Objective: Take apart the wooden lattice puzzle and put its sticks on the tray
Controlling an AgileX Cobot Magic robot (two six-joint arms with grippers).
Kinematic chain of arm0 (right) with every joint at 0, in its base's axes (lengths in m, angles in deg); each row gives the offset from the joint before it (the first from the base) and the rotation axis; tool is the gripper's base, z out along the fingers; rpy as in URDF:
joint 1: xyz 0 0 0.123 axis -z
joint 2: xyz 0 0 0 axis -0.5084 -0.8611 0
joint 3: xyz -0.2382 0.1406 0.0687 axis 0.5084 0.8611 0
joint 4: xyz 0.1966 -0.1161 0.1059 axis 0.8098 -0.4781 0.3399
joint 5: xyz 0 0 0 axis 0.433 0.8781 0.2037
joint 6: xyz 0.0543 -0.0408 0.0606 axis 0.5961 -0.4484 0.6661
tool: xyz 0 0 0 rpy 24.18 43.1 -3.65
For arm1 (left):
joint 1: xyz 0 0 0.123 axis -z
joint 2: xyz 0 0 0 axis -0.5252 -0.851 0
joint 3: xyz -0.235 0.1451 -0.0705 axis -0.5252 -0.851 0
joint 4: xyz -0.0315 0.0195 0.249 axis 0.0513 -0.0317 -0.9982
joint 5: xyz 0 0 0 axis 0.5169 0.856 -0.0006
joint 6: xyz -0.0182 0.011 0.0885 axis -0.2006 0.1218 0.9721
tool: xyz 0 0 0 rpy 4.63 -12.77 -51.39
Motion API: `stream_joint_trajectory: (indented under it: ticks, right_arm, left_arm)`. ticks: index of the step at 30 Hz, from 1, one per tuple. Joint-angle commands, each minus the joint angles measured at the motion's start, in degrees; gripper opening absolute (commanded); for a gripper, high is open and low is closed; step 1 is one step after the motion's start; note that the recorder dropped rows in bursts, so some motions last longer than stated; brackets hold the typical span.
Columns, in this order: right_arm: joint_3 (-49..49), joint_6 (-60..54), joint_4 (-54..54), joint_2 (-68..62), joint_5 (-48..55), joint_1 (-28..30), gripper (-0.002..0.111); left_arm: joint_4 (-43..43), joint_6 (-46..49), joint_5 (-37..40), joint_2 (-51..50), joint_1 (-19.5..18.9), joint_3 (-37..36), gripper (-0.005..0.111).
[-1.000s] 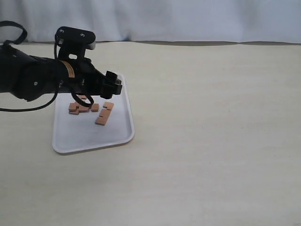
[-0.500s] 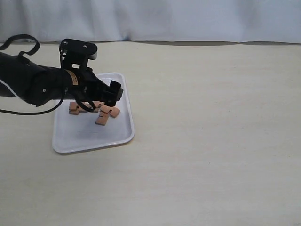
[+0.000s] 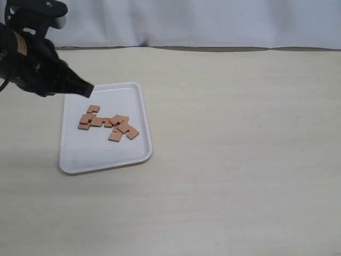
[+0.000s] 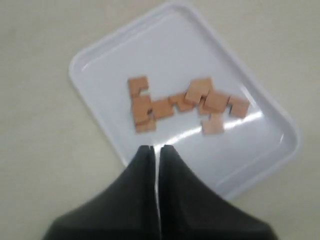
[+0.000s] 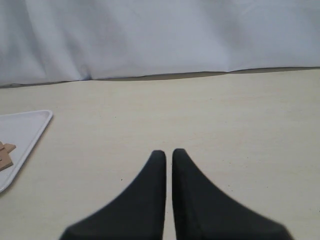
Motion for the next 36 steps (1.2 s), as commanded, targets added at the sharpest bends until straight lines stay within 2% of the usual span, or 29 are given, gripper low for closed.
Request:
stream_joint_trajectory:
  ticks: [1,3,4,7,11,14,21,28,36]
  right_arm:
    - [0.1,-0.27,0.26,0.24,-0.21,0.0,0.004]
    - [0.1,-0.27,0.26,0.24,-0.21,0.0,0.004]
    - [0.1,-0.27,0.26,0.24,-0.21,0.0,0.004]
    - [0.1,-0.27,0.26,0.24,-0.21,0.0,0.004]
    - [0.1,-0.27,0.26,0.24,-0.21,0.0,0.004]
    - [0.1,-0.27,0.26,0.24,-0.21,0.0,0.004]
    - [0.1,-0.27,0.26,0.24,-0.21,0.0,0.004]
    - [0.1,-0.27,0.26,0.24,-0.21,0.0,0.004]
    - [0.1,-0.27,0.26,0.24,-0.21,0.0,0.004]
  left_arm:
    - [-0.27,3.47,17.76,1.63,-3.15,0.42,0.0]
    - [1.56,3.47,20.78,3.94,-7.45,-1.47,0.0]
    - [2.19,3.47,18.93,6.63,-9.71,-4.08,0.0]
    - [3.44,3.0,13.92,12.19,-13.32,-9.4,0.0]
    - [8.31,2.91,5.18,20.14,-16.89,-16.27,0.0]
    - [11.23,2.91,-0.16,24.07,-17.14,-20.09,0.0]
    - [11.89,2.91,-1.75,31.6,-17.14,-20.21,0.0]
    - [12.01,3.08,-5.12,47.76,-17.14,-20.63,0.0]
    - [11.72,5.8,-15.9,69.12,-17.03,-28.05,0.0]
